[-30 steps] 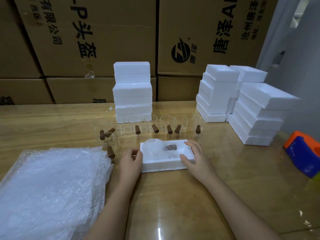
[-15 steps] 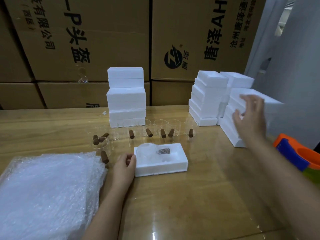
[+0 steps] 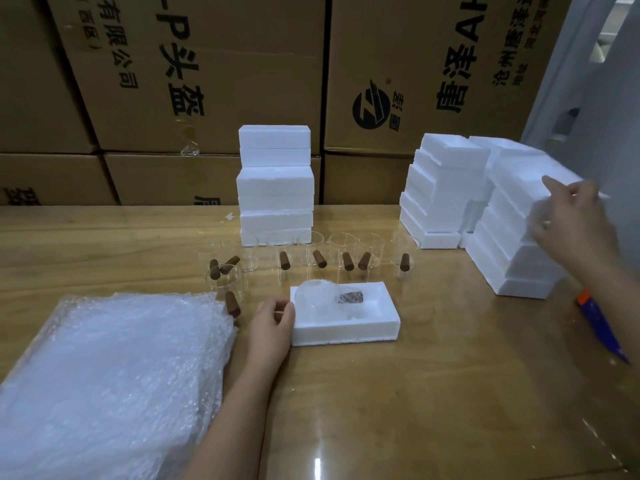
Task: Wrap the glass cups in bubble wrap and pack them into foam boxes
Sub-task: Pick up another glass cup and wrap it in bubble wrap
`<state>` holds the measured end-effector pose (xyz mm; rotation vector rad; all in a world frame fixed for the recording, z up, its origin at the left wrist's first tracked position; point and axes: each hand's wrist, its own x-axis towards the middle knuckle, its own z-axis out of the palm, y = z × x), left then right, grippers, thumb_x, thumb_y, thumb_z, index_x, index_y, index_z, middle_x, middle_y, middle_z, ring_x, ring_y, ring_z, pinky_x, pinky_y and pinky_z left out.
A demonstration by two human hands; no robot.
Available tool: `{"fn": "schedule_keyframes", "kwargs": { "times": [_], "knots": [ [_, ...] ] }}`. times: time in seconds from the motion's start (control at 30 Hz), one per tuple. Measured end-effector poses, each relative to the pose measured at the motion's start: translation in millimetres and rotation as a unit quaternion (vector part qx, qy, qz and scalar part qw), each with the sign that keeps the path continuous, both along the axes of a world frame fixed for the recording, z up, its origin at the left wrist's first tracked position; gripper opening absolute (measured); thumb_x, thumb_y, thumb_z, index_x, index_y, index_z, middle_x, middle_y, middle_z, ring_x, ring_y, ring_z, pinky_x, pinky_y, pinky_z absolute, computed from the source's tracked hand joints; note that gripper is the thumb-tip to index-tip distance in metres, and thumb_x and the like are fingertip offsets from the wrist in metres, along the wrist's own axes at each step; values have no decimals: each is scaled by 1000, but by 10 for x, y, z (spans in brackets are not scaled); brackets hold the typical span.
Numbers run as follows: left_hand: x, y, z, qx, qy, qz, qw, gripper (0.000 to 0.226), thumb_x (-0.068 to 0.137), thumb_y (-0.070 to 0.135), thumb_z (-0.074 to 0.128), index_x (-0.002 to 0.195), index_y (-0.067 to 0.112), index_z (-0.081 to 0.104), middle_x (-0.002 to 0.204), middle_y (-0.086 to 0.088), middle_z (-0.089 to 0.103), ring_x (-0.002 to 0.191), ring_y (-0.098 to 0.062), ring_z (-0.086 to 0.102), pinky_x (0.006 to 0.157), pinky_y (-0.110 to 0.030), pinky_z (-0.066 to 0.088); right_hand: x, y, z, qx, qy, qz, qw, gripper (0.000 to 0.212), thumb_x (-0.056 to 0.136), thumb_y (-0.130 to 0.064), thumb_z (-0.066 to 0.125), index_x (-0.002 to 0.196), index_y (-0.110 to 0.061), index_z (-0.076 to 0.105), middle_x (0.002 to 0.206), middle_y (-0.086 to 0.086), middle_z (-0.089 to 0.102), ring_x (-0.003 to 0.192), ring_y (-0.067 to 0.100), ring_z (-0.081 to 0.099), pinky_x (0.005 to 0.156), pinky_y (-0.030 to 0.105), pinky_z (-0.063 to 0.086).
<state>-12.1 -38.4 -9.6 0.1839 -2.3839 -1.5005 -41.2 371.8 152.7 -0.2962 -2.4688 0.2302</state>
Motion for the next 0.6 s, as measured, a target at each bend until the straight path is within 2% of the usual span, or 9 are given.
{"fn": "schedule_keyframes", "kwargs": {
  "times": [0.17, 0.23, 0.3, 0.37, 0.43, 0.5, 0.57, 0.6],
  "knots": [
    [-3, -1, 17, 13, -8, 8, 1000, 16, 94, 24, 53, 102, 16, 64, 104, 3, 59, 82, 3, 53, 64, -15, 38, 147, -432, 65, 64, 78, 104, 989, 81, 75, -6, 73, 143, -19, 32, 119, 16, 31, 105, 34, 36, 76, 49, 46],
    [-6, -4, 16, 15, -11, 8, 1000, 18, 94, 25, 52, 103, 16, 64, 105, 3, 60, 83, 2, 54, 65, -16, 39, 221, -665, 47, 34, 83, 166, 982, 81, 73, -6, 75, 142, -15, 33, 120, 19, 33, 101, 33, 43, 80, 48, 46],
    [-10, -3, 10, 20, -10, 8, 1000, 19, 95, 24, 49, 103, 17, 65, 104, 2, 61, 85, 0, 54, 66, -18, 39, 303, -903, 3, -42, 76, 245, 966, 71, 74, -7, 76, 134, -10, 38, 116, 16, 38, 86, 20, 48, 77, 41, 48],
    [-11, -6, 6, 29, -8, 12, 999, 19, 95, 24, 47, 98, 17, 65, 101, -1, 63, 84, -6, 56, 66, -20, 40, 379, -1101, -40, -145, 55, 289, 945, 52, 79, -16, 74, 120, -17, 42, 101, 3, 46, 70, 4, 44, 66, 23, 42],
    [-9, -2, 0, 67, -5, 16, 998, 21, 96, 23, 45, 90, 15, 64, 97, -6, 65, 84, -17, 60, 70, -31, 48, 426, -1241, -97, -236, 17, 307, 922, 34, 82, -28, 71, 106, -24, 46, 81, -3, 46, 61, 2, 41, 60, 21, 37],
    [-5, 11, 9, 146, 3, 16, 989, 23, 96, 23, 44, 88, 14, 64, 92, -9, 68, 86, -25, 63, 76, -41, 53, 434, -1343, -165, -331, -28, 334, 882, 23, 80, -39, 65, 99, -29, 56, 76, -7, 47, 60, 1, 44, 61, 17, 39],
    [11, 19, 36, 233, 23, 17, 972, 24, 97, 21, 44, 88, 18, 66, 86, -4, 71, 80, -19, 67, 66, -30, 55, 416, -1438, -246, -421, -69, 365, 827, 20, 77, -43, 58, 91, -31, 65, 75, -14, 52, 58, 1, 45, 58, 14, 38],
    [11, 9, 48, 261, 36, 19, 964, 26, 97, 21, 44, 88, 20, 68, 86, -2, 71, 79, -14, 67, 63, -25, 53, 389, -1474, -304, -456, -91, 371, 804, 23, 77, -45, 57, 88, -28, 68, 74, -13, 54, 59, 3, 46, 58, 17, 38]
  ]
}}
